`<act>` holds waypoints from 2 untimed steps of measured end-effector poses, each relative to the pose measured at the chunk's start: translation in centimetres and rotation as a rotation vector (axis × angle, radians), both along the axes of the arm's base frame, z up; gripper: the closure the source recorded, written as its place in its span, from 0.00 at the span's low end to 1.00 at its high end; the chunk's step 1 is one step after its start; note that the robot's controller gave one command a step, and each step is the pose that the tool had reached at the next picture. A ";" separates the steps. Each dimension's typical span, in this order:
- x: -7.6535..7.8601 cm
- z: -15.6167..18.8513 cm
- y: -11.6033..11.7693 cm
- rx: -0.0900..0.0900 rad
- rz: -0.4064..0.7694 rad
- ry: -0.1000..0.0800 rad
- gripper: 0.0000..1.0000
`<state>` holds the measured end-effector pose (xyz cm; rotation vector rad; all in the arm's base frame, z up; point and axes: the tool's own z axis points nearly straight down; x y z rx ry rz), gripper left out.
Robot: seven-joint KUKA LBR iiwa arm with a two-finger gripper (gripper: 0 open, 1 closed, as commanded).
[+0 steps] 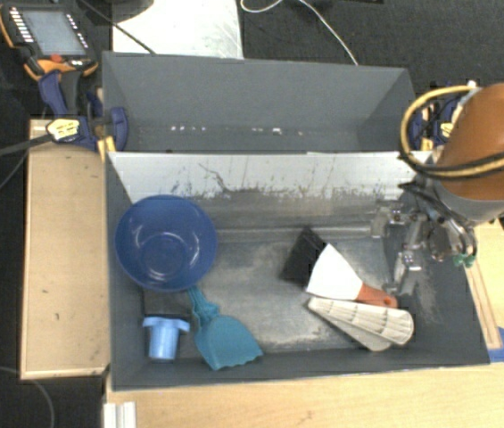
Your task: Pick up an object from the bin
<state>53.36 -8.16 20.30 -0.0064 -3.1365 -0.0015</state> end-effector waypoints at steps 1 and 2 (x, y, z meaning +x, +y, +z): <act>0.2 0.4 0.0 -0.001 0.003 -0.009 0.00; -3.2 -7.7 0.5 0.000 0.144 -0.007 0.00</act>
Offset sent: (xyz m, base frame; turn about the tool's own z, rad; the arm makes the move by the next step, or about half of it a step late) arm -0.0506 0.0067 -0.1191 -0.2145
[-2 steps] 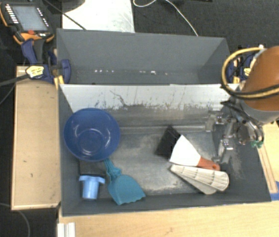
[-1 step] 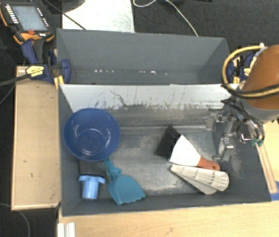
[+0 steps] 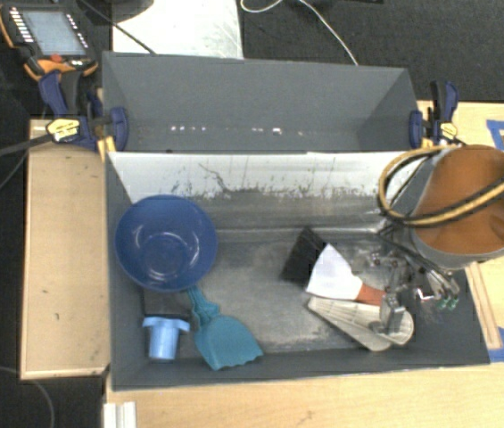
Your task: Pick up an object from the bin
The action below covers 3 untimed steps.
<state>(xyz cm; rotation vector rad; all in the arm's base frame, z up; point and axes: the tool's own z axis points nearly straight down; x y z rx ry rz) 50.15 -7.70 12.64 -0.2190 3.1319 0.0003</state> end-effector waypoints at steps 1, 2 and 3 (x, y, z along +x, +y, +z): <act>-2.2 -3.4 -0.5 0.001 -0.064 -0.003 0.00; 0.7 -5.4 1.6 0.000 -0.155 -0.002 0.00; 0.8 -5.5 1.7 0.001 -0.156 -0.003 0.00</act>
Offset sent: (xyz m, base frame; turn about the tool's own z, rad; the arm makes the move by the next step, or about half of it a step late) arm 0.0071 0.0177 -0.0564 0.1595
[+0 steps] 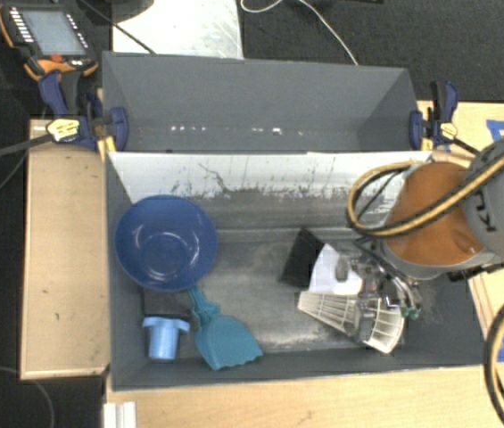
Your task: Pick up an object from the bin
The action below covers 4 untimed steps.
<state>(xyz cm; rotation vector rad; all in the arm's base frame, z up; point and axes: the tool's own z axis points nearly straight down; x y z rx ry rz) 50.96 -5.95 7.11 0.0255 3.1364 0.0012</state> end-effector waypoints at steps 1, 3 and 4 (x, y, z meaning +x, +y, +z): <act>0.2 1.5 0.1 -0.003 0.436 -0.006 0.00; -0.5 0.1 -1.4 -0.002 0.217 -0.003 1.00; -0.4 9.2 -1.8 0.000 0.232 0.002 1.00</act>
Offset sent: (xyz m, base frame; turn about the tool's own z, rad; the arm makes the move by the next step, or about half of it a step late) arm -0.0067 -0.0135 -0.0011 -0.2141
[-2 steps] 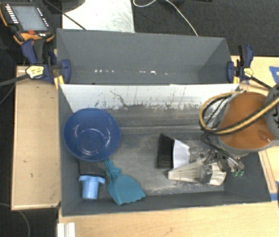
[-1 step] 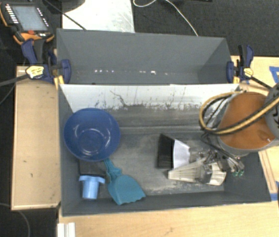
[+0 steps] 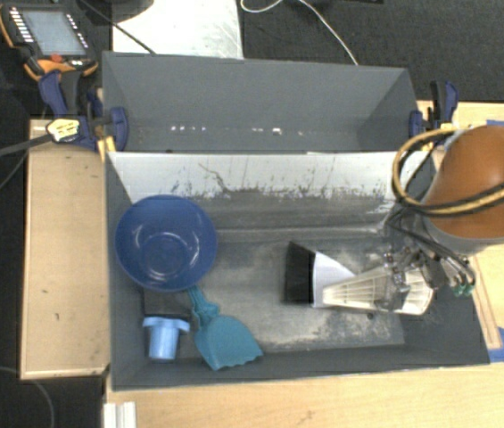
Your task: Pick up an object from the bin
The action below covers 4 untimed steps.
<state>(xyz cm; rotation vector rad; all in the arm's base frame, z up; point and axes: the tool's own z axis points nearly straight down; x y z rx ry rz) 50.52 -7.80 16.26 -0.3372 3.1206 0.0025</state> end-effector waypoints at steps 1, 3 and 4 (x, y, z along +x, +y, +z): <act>1.7 0.5 1.4 -0.001 -0.024 -0.008 1.00; 2.0 2.5 1.3 -0.004 0.261 -0.012 1.00; 2.1 11.8 2.5 0.001 0.005 -0.004 1.00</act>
Offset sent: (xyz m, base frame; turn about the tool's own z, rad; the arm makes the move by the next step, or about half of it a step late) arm 0.0085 0.0058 0.1198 0.0028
